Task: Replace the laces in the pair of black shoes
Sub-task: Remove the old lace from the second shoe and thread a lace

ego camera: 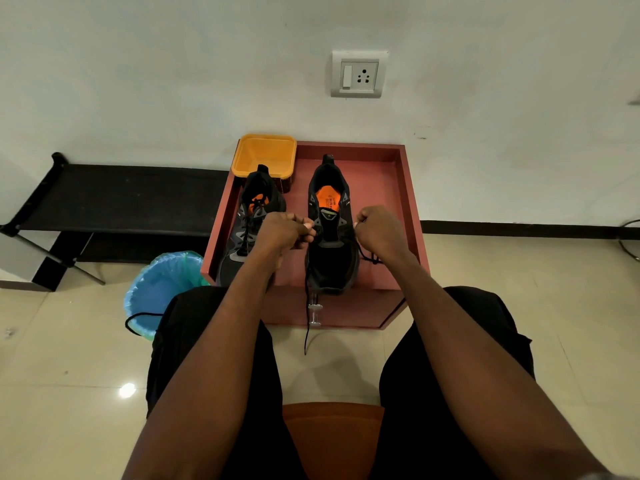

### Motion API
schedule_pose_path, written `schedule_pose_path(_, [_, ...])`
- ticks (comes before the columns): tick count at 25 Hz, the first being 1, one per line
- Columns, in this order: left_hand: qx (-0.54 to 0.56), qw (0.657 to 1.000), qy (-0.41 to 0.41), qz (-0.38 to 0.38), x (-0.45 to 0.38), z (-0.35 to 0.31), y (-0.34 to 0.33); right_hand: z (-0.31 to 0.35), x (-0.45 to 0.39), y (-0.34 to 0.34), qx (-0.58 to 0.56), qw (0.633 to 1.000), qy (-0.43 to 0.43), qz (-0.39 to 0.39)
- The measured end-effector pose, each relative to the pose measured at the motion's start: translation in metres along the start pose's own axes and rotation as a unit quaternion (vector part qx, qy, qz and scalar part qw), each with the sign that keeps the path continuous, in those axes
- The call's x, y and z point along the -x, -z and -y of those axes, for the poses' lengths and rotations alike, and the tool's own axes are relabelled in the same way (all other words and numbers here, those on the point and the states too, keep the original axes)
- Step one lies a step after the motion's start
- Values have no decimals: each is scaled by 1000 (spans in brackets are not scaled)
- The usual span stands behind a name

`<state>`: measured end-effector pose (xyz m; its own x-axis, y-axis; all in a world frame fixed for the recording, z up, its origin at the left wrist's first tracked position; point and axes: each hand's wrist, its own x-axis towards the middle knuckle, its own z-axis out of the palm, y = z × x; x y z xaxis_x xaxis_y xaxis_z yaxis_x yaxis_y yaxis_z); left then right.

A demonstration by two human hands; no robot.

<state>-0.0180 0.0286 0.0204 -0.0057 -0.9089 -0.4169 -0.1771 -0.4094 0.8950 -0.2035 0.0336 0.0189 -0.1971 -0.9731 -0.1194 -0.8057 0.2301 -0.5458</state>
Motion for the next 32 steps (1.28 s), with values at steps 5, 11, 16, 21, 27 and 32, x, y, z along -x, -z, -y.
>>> schedule_pose_path(5, [-175, 981, -69, -44, -5, 9, -8, 5, 1, -9, 39, 999, 6, 25])
schedule_pose_path(11, [-279, 953, -99, -64, -4, 29, -19, 3, -5, -7, -43, 995, -26, 84])
schedule_pose_path(16, [-218, 966, -127, -60, -7, 23, -20, 1, 0, -5, 41, 997, -33, 50])
schedule_pose_path(21, [-170, 976, -132, -21, -6, 17, -22, 3, -2, -9, 26, 999, 25, 2])
schedule_pose_path(27, [-67, 987, -140, -35, -2, 10, -23, 14, 1, -8, -210, 969, 51, 121])
schedule_pose_path(32, [-67, 981, -175, -48, -2, 10, -25, 7, -6, -24, -230, 970, 51, 62])
